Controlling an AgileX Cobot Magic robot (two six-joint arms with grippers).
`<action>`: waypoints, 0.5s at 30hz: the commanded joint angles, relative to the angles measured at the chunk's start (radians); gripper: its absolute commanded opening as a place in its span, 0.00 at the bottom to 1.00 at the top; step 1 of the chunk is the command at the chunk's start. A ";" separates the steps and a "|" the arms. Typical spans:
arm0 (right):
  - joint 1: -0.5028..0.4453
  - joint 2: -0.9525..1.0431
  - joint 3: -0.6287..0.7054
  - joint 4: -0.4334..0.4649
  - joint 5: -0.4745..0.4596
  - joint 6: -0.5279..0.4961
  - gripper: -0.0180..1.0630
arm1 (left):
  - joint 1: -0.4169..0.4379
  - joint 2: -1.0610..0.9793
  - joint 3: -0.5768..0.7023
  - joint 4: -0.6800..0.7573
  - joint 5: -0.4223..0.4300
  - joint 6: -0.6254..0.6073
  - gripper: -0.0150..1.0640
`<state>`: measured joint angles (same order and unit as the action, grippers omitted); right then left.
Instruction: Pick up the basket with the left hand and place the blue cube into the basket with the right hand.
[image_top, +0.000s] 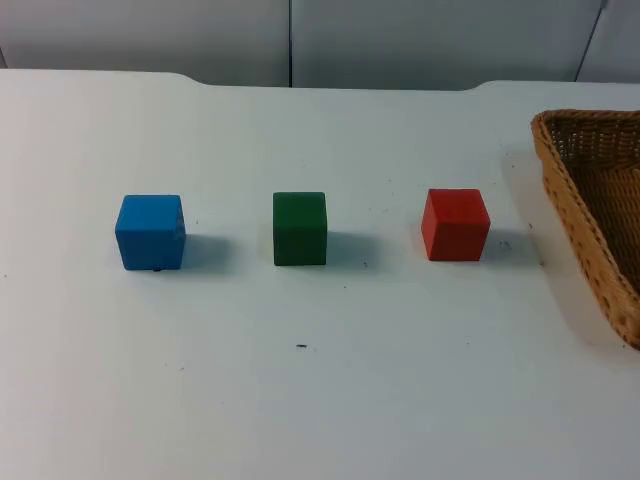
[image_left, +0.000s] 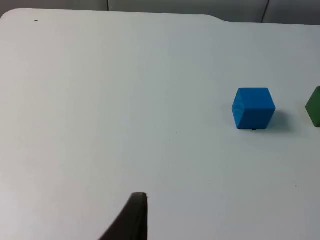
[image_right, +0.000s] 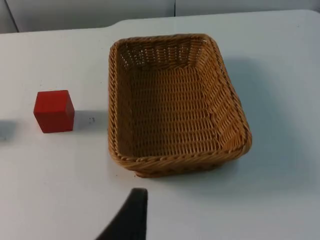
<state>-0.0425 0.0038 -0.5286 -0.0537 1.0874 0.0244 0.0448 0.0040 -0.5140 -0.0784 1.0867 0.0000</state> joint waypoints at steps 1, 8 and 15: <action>-0.008 -0.003 -0.024 0.004 0.001 -0.001 0.98 | -0.007 -0.004 0.002 -0.020 -0.013 0.000 0.99; -0.008 0.154 -0.092 0.006 0.006 -0.001 0.98 | -0.007 0.053 -0.048 -0.058 -0.015 0.000 0.99; -0.008 0.262 -0.143 0.006 -0.034 -0.001 0.98 | -0.007 0.178 -0.140 -0.077 -0.052 0.000 0.99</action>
<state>-0.0425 0.2310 -0.6502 -0.0537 1.0761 0.0244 0.0448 0.1401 -0.6220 -0.1339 1.0691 0.0000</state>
